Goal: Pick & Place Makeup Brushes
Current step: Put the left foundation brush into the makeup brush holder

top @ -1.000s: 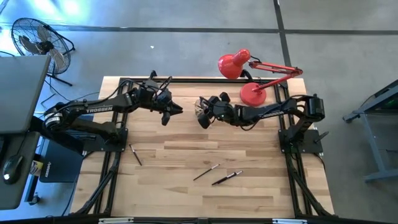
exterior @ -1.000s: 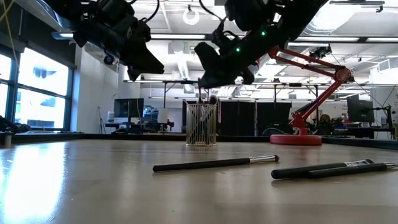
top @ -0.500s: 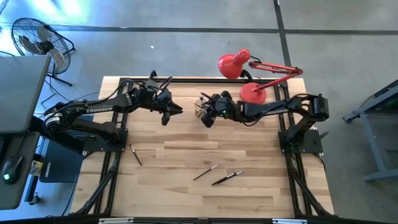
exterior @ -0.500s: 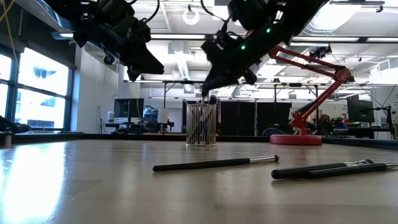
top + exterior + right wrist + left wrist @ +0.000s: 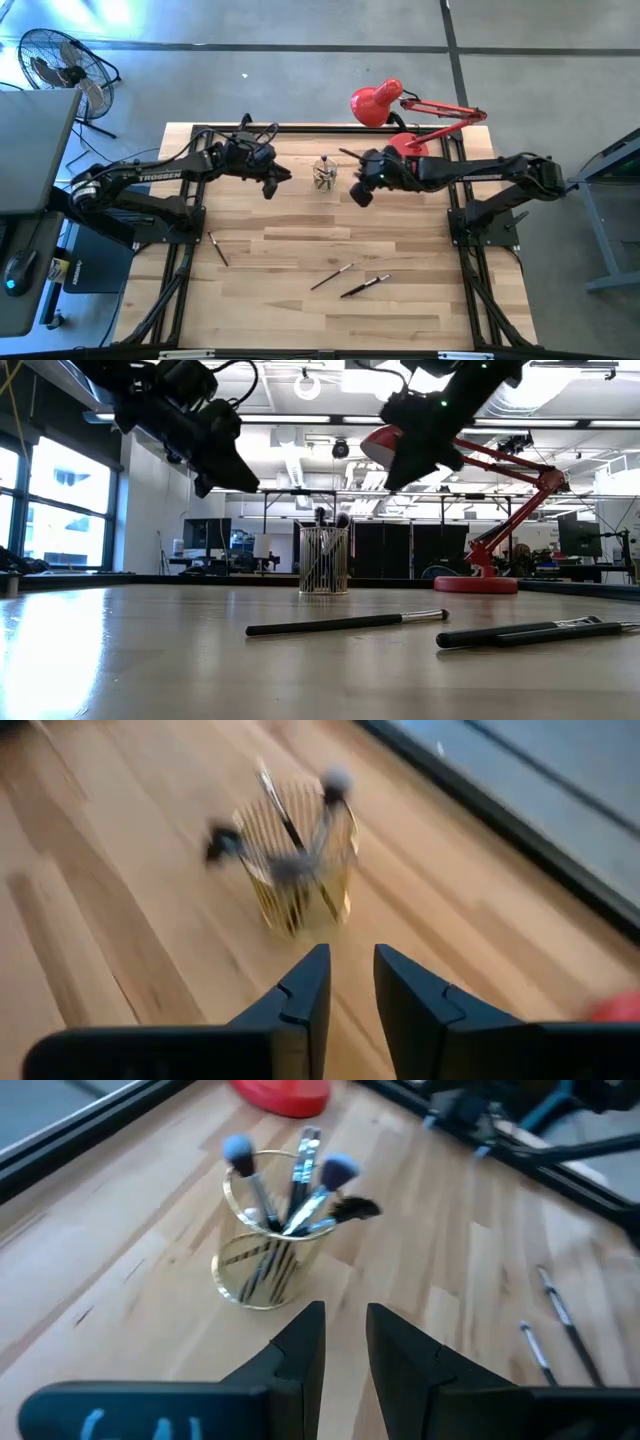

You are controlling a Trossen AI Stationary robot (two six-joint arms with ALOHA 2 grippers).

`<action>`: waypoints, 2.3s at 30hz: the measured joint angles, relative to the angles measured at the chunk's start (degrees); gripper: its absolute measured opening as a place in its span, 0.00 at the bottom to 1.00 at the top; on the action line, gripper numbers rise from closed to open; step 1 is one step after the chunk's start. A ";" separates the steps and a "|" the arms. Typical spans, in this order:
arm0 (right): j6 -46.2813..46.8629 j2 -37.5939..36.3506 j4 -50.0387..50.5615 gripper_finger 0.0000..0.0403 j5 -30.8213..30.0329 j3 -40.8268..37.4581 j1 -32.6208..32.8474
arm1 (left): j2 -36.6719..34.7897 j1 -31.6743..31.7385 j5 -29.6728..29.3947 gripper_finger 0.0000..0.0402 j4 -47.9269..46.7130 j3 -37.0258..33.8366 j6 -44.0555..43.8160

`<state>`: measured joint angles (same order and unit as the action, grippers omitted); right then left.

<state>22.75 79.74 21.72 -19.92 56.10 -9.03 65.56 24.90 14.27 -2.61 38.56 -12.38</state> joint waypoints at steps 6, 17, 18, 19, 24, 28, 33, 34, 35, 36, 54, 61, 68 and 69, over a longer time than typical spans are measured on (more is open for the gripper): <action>4.18 -0.30 8.63 0.05 4.60 -1.87 0.61 | 0.00 -7.32 -13.45 0.18 -1.11 0.01 -8.57; 4.47 -1.21 -5.03 0.01 13.53 -17.02 5.89 | 4.10 -26.52 -32.37 0.01 -11.28 3.32 -37.04; 4.49 -1.38 -6.39 0.01 14.41 -17.98 6.31 | 5.94 -28.46 -33.89 0.01 -13.89 4.76 -39.71; 4.44 -1.43 -7.59 0.01 14.90 -18.81 6.66 | 7.43 -30.31 -34.88 0.00 -17.33 6.21 -42.32; 3.97 -1.49 -11.33 0.01 17.05 -21.21 7.82 | 16.42 -37.10 -36.45 0.00 -32.50 16.27 -56.51; 3.76 -1.49 -11.94 0.01 17.39 -21.49 8.74 | 23.19 -40.58 -32.60 0.00 -46.28 23.09 -70.18; 2.16 -1.49 -12.79 0.00 19.10 -21.44 9.87 | 25.16 -45.61 -26.58 0.00 -53.94 23.87 -85.52; 2.22 -1.49 -12.76 0.01 19.34 -21.46 10.12 | 25.20 -46.84 -26.52 0.00 -53.01 23.10 -88.43; 2.22 -1.49 -12.76 0.01 19.44 -21.46 10.44 | 24.98 -48.19 -26.40 0.00 -53.56 21.87 -91.38; 2.22 -1.49 -12.79 0.01 19.45 -21.46 10.79 | 24.41 -49.59 -26.39 0.00 -54.94 20.67 -94.50; 2.77 -1.49 -13.49 0.00 19.49 -21.46 12.95 | 19.76 -57.20 -19.06 0.16 -52.78 9.81 -115.93; 2.94 -1.49 -13.49 0.00 19.82 -21.46 12.95 | 19.76 -57.20 -14.93 0.32 -59.10 9.77 -118.19; 2.79 -1.49 -14.26 0.00 19.78 -21.46 12.95 | 19.78 -57.20 -13.13 0.33 -59.44 8.09 -118.47; 2.79 -1.49 -14.47 0.00 19.75 -21.46 12.95 | 19.76 -57.20 -12.36 0.33 -58.47 7.22 -118.49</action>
<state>25.54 78.26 7.25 -0.16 34.63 3.92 85.32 -32.29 1.91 -61.08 45.79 -130.87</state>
